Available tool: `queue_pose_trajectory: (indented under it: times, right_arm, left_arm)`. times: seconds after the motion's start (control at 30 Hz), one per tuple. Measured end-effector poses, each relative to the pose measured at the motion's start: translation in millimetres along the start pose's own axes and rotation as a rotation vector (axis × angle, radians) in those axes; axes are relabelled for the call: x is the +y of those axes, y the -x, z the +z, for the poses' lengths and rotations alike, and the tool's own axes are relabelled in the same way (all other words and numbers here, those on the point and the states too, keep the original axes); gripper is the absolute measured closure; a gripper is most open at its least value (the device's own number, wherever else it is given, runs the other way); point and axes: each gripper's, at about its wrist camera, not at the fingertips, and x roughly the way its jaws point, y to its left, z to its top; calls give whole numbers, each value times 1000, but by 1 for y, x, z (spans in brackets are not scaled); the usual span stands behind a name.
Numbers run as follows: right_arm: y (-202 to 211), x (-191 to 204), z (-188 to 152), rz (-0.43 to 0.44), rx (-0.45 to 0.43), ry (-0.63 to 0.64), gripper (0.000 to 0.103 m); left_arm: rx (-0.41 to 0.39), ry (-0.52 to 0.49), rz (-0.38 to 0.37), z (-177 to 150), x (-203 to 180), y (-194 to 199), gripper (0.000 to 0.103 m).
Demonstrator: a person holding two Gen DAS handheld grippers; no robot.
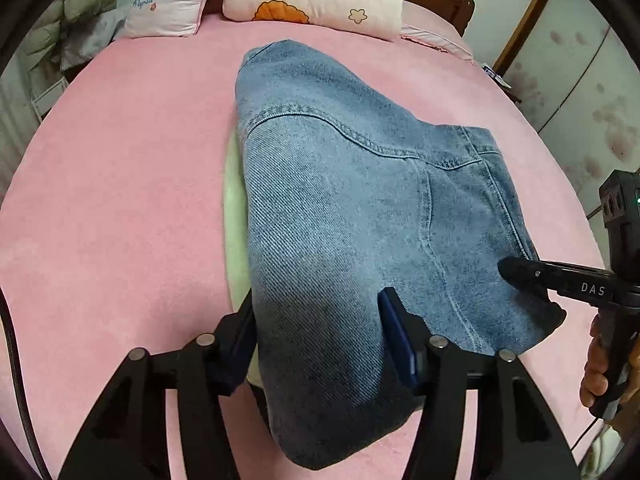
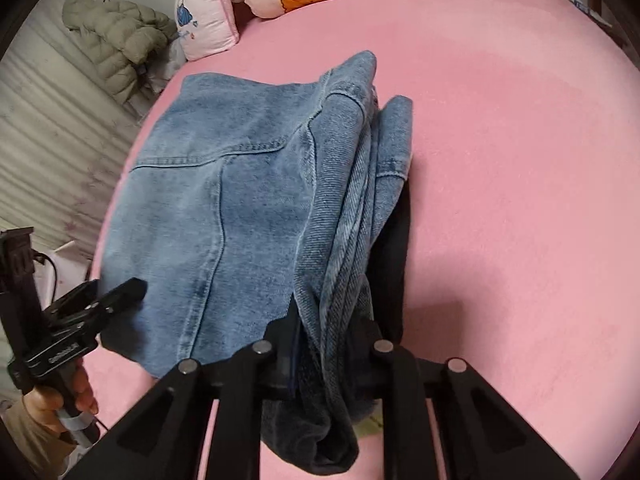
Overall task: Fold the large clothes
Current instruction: 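Lower the denim bundle onto the green garment and open both grippers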
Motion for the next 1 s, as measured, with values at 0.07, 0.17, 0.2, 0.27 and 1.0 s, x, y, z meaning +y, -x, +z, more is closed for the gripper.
queue_pose_trajectory:
  times: [0.07,0.17,0.2,0.27,1.0]
  right_arm:
    - [7,-2,-4,26,9,-7,87]
    - [9,-2,-10,14,12,29,87]
    - [3,0,-11,0,12,45,85]
    - [-6,6,-15,-82,24,107,79]
    - [-37,18,13,-281,-119,154,102]
  left_arm:
    - [9,25,-16,-5,1,11,48]
    - [20,40,-14,-14,7,7,44]
    - [32,43,4,-15,8,0,42]
    - [35,59,49,-15,12,-7,26]
    - [-137,-51,230,11,-18,-29,47]
